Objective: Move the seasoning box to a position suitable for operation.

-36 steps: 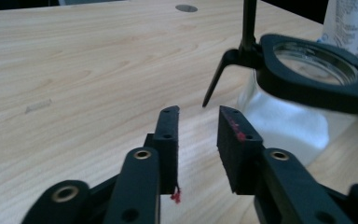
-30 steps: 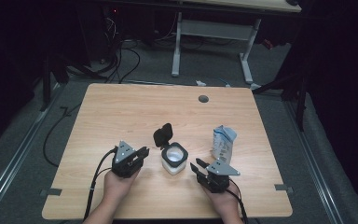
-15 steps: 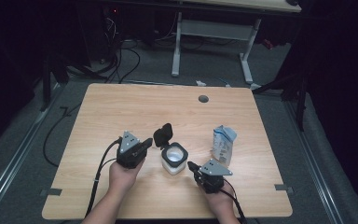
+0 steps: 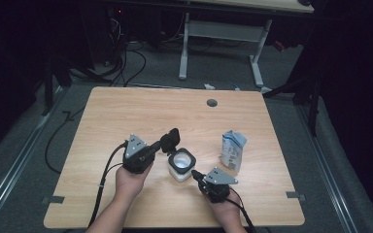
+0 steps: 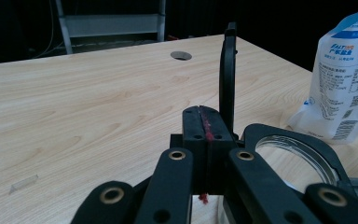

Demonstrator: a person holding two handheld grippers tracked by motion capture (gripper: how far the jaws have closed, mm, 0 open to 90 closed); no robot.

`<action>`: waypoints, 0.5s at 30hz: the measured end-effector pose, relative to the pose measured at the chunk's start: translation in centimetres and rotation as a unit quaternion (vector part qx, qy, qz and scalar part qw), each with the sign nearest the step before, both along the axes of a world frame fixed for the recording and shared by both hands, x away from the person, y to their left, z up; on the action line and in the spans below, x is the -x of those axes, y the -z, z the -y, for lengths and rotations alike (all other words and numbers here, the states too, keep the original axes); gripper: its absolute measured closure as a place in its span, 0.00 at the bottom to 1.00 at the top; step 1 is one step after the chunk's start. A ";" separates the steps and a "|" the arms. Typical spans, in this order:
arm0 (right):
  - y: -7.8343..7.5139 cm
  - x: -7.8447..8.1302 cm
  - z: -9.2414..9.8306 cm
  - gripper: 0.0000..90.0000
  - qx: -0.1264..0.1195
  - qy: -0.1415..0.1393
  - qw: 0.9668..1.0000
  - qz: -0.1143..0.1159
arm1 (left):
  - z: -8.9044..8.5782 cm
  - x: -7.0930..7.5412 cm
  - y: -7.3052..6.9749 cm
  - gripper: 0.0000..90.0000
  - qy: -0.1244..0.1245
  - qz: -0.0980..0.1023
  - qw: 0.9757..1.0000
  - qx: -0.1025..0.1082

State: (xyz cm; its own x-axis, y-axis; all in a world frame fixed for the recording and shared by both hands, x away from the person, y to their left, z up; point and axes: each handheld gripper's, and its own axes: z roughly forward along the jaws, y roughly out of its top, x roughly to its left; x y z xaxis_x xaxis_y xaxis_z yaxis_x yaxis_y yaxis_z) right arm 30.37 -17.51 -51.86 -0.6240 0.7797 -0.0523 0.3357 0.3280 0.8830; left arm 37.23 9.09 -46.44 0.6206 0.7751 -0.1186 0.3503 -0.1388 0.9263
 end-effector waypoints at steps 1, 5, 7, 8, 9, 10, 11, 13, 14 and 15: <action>0.0 0.0 -0.1 1.00 0.001 0.000 1.000 -0.001 | 0.0 0.0 0.0 1.00 0.000 0.000 1.000 0.000; 0.1 0.0 -0.2 1.00 0.001 -0.003 1.000 -0.001 | 0.0 0.1 0.0 1.00 0.000 0.000 1.000 0.000; 0.1 0.0 -0.3 1.00 0.001 -0.003 1.000 -0.001 | 0.1 0.2 0.0 1.00 0.001 0.001 1.000 0.001; 0.0 0.0 -0.3 1.00 0.002 -0.004 1.000 0.000 | 0.1 0.2 0.0 1.00 0.001 0.001 1.000 0.001; 0.0 0.0 -0.4 0.99 0.003 -0.005 1.000 -0.001 | 0.2 0.2 0.0 1.00 0.002 0.002 1.000 0.001; 0.0 0.0 -0.4 0.99 0.002 -0.005 1.000 -0.001 | 0.2 0.3 0.0 1.00 0.003 0.002 1.000 0.001; 0.0 0.1 -0.4 1.00 0.002 -0.004 1.000 0.000 | 0.2 0.3 0.0 1.00 0.003 0.003 1.000 0.000; 0.0 0.1 -0.4 1.00 0.002 -0.004 1.000 0.001 | 0.3 0.4 0.0 1.00 0.004 0.003 1.000 0.001; 0.0 0.1 -0.4 1.00 0.003 -0.004 1.000 0.000 | 0.4 0.4 0.0 1.00 0.005 0.003 1.000 0.000; 0.0 0.1 -0.5 1.00 0.001 -0.003 1.000 0.000 | 0.4 0.4 0.0 1.00 0.005 0.003 1.000 0.000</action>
State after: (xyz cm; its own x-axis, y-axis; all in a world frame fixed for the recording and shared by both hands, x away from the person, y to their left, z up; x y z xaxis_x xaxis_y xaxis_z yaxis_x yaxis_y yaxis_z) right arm 30.29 -17.06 -51.86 -0.6288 0.7757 -0.0545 0.3336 0.3324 0.8822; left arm 36.80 8.68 -46.42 0.6296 0.7684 -0.1149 0.3431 -0.1424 0.9284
